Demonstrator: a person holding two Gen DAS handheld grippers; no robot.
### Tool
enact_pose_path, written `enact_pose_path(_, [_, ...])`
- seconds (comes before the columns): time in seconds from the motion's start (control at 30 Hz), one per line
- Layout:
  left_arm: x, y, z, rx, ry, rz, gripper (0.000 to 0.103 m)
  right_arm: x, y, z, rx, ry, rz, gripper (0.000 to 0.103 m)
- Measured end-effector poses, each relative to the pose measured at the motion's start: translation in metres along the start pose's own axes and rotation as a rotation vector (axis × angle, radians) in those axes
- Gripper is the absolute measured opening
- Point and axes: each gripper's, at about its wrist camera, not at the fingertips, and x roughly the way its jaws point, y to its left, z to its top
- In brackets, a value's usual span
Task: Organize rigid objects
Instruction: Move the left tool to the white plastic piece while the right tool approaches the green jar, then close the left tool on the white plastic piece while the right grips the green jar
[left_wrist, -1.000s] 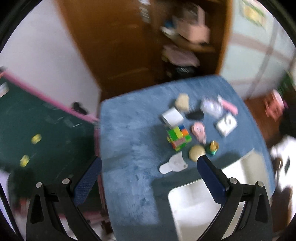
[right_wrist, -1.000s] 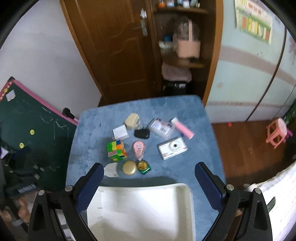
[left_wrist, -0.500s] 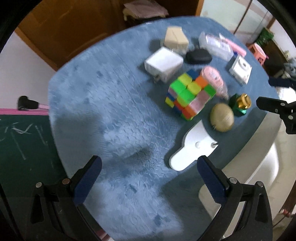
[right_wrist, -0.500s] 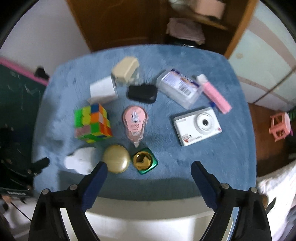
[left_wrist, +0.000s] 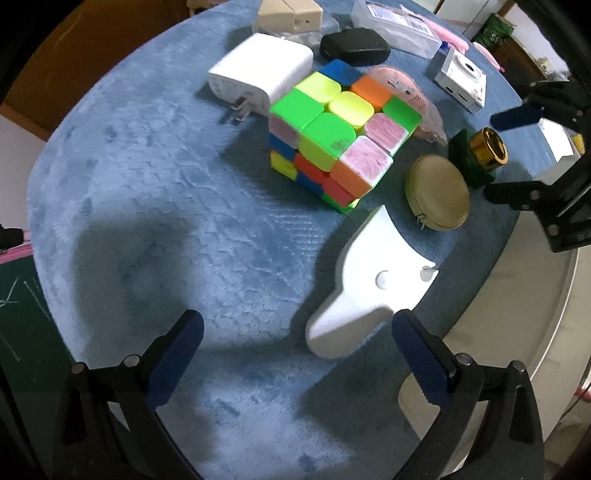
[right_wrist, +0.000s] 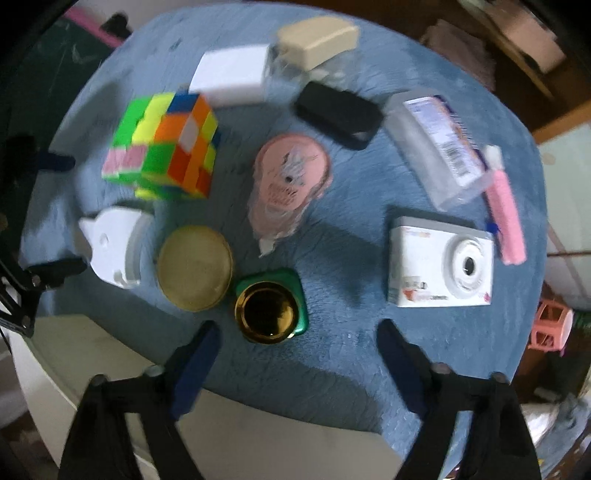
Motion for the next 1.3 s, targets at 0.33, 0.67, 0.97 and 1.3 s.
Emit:
enact_pose_path(0.33, [0.016, -0.029, 0.021, 0.032, 0.019, -0.09, 0.101, 0.029, -0.009, 0.004, -0.017, 0.056, 0.016, 0.064])
enact_pose_path(0.67, [0.047, -0.042, 0.051, 0.084, 0.122, -0.033, 0.101, 0.047, -0.011, 0.028, 0.01, 0.107, 0.049, 0.055])
enact_pose_path(0.97, [0.052, -0.074, 0.05, 0.094, 0.058, 0.043, 0.096, 0.044, -0.009, 0.036, 0.056, 0.112, 0.084, 0.039])
enact_pose_path(1.3, [0.033, -0.075, 0.036, 0.018, 0.001, 0.039, 0.06, 0.03, -0.009, 0.017, 0.1, 0.054, 0.107, 0.037])
